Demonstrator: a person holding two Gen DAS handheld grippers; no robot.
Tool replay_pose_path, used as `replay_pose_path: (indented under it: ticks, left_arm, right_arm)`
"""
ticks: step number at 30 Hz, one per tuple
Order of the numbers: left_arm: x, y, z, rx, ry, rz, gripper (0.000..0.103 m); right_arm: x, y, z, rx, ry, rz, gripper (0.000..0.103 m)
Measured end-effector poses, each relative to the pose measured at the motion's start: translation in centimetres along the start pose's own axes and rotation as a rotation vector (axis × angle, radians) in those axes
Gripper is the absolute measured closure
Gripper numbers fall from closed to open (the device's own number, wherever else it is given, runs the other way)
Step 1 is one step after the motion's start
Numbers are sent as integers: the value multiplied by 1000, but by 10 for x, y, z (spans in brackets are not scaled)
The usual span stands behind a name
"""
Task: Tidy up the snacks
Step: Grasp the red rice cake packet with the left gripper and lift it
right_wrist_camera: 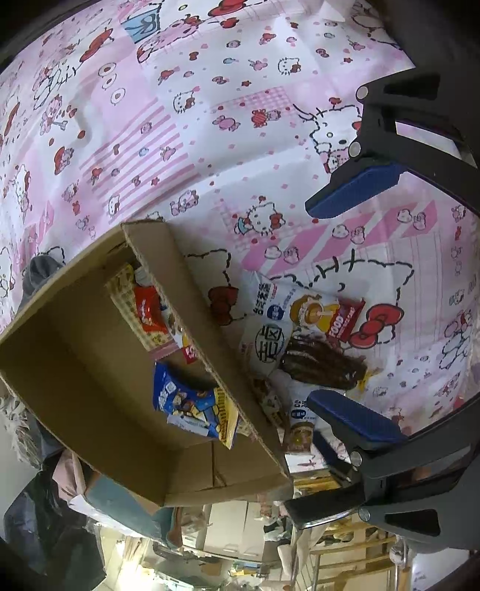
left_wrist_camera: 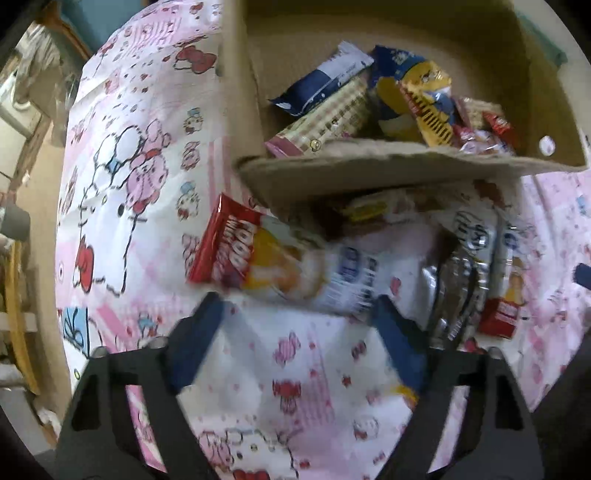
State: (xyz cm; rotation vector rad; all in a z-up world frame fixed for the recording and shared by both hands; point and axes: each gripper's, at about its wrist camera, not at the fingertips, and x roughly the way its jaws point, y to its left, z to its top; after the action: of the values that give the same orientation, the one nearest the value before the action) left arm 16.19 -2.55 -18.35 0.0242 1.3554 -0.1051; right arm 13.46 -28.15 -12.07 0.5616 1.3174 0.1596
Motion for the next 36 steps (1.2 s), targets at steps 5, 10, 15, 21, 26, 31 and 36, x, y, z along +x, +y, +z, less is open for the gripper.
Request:
replay_pose_path:
  ticks: [5,10,15,21,26,31,36]
  left_arm:
    - [-14,5,-8,-38,-6,-36,31]
    - [-29,26,-2,-252,-34,-135,31]
    - [-18,9,21,-282,-64,-33,31]
    - [6,6,23,-330,-19,82,62]
    - [-2,14,4,-316,-6,44,78]
    - [-24,27,-18,-278,33,2,78]
    - [-62,32,-37,-230,50,-34,78]
  right_arm:
    - [0,9,-2,-22,1,21,7]
    - [-3,6,-2,-10,2,34,7]
    - [-5,-1,0,12,-5,29,7]
    - [-10,-10,2,47,-11,33,7]
    - [-9,-8,4,52,0,56,7]
    - [0,-10,1,51,33,36,7]
    - [19,-12,-1,56,94,22,41]
